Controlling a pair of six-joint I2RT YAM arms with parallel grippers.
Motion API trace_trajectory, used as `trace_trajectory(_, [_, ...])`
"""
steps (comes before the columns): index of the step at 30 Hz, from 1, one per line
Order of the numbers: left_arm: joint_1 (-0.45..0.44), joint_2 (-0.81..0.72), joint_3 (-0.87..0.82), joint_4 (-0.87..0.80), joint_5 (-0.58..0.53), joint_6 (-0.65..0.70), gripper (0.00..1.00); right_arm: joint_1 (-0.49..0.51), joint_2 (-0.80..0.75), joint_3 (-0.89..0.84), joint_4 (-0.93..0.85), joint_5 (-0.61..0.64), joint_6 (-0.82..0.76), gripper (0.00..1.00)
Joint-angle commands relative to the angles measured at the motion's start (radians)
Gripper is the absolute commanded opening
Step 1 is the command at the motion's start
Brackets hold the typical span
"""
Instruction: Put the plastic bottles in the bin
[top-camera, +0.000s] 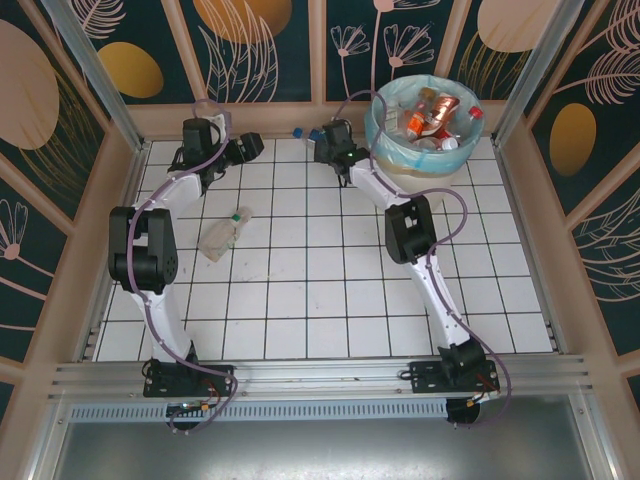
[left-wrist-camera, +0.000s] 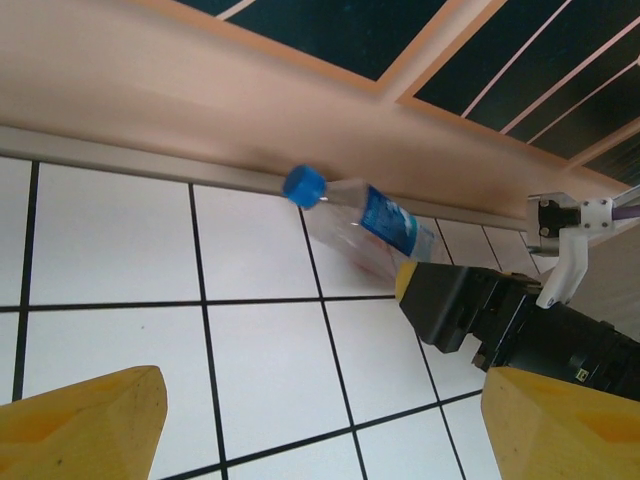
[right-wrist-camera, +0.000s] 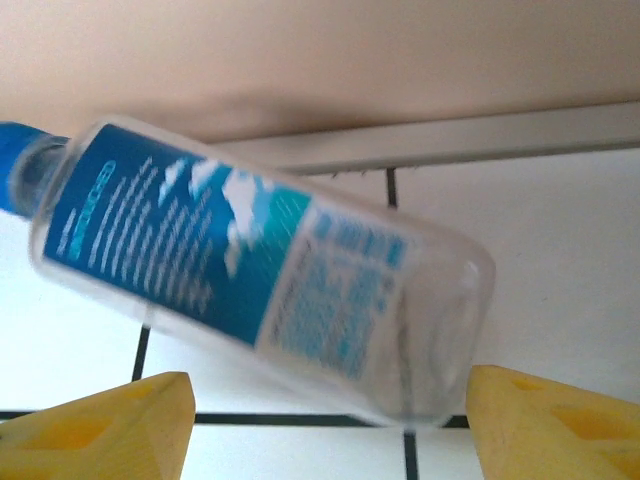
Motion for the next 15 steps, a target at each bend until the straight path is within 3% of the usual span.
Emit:
trace_trajectory(1, [-0.002,-0.072,-0.005,-0.033,-0.007,0.002,0.82,0.029,-0.011,-0.075,-0.008,-0.063,-0.017,0.72])
trace_trajectory(9, [-0.002,-0.096,-0.008,-0.073,-0.06,0.025,0.83,0.134,-0.18,-0.317,0.152,-0.006,-0.098,0.71])
trace_trajectory(12, [-0.002,-0.093,0.001,-0.09,-0.091,0.019,0.83,0.132,-0.177,-0.283,0.165,0.018,-0.07,0.76])
trace_trajectory(15, [-0.002,-0.081,0.009,-0.098,-0.098,0.001,0.83,0.099,-0.12,-0.139,0.112,0.049,0.003,0.78])
